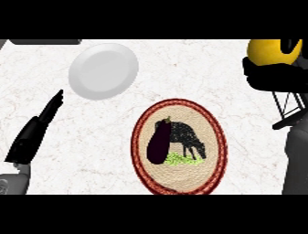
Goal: Pick the lemon from the placemat and place it in the tiered shelf
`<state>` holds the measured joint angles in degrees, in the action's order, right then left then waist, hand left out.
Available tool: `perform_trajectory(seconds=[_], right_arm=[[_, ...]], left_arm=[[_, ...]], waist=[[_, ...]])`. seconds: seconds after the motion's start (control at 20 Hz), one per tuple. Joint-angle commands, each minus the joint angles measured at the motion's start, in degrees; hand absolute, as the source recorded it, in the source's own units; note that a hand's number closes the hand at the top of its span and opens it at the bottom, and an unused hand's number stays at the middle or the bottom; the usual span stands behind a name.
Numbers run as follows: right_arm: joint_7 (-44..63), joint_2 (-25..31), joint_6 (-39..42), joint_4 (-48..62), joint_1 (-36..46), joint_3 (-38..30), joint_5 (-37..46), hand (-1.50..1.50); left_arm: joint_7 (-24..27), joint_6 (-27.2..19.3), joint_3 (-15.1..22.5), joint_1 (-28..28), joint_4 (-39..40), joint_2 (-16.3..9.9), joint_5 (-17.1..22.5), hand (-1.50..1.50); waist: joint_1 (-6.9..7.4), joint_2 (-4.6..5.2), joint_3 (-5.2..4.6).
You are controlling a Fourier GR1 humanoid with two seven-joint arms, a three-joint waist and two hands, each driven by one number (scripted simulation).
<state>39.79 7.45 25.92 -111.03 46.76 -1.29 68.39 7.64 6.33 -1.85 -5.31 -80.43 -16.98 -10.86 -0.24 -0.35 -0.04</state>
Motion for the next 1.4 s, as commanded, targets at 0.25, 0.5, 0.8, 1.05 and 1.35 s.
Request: perform_trajectory(seconds=[0.25, 0.5, 0.8, 1.05, 1.35], right_arm=[[6.6, 9.9, 17.8, 4.2, 17.0, -9.9, -4.8, 1.50], [1.9, 15.8, 18.7, 15.1, 17.1, -11.6, -5.3, 1.50], [-6.5, 24.2, 10.4, 24.4, 12.8, -14.8, -4.4, 1.50], [-10.3, 26.3, 11.3, 23.6, 8.2, -16.2, -7.2, 1.50], [-19.1, 28.1, 4.0, 32.7, 4.2, -19.2, -10.3, 1.50]], left_arm=[[-0.4, 1.4, -0.9, -0.5, -0.4, -0.5, 0.2, 0.00], [1.0, -0.4, 0.1, -2.4, 2.7, 1.2, -1.9, 0.00], [0.8, 2.0, -1.0, 1.2, -1.2, -0.4, -0.7, 0.00], [-2.8, 3.7, -2.3, -2.6, -1.0, -0.8, 0.4, 0.00], [0.4, 1.9, -1.8, -1.1, -0.3, 1.0, -1.1, 0.00]], waist=[[0.18, 0.02, -0.01], [0.24, 0.34, -0.02], [0.89, 0.43, 0.03], [0.27, 0.31, 0.04], [0.57, 0.43, 0.05]])
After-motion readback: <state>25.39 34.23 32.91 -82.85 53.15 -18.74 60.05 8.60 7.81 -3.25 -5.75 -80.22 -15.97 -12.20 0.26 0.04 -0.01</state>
